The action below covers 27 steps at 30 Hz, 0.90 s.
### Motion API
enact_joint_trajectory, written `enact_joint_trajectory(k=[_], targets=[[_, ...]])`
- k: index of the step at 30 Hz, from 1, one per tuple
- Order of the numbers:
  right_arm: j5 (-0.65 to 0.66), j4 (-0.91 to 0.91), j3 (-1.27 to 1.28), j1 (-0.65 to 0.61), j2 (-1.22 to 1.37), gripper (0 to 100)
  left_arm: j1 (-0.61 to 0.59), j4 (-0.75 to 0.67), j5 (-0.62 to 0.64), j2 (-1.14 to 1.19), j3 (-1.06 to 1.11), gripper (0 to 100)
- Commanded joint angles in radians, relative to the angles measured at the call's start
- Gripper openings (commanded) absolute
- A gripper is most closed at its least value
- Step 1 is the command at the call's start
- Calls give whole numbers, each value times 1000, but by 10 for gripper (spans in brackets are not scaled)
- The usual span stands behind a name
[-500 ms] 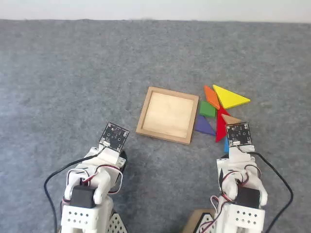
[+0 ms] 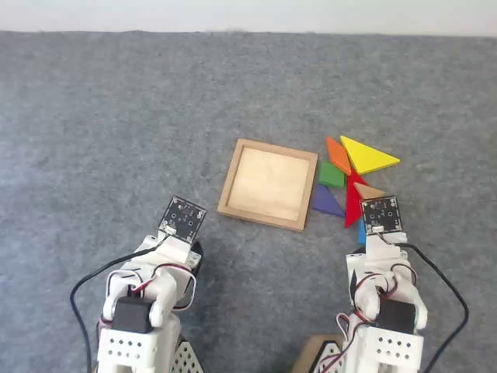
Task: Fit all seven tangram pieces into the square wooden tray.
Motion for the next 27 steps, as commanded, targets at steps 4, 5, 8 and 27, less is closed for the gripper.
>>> enact_joint_trajectory(k=[4, 5, 8, 27], targets=[[100, -105, 8, 145, 10, 43, -2, 3, 8, -21, -12, 123], [166, -142, 6, 176, 10, 59, -2, 3, 8, -21, -12, 123], [305, -225, -8, 240, 10, 88, -2, 3, 8, -21, -12, 123], [255, -58, -678, 12, 627, 94, -2, 3, 8, -21, -12, 123]])
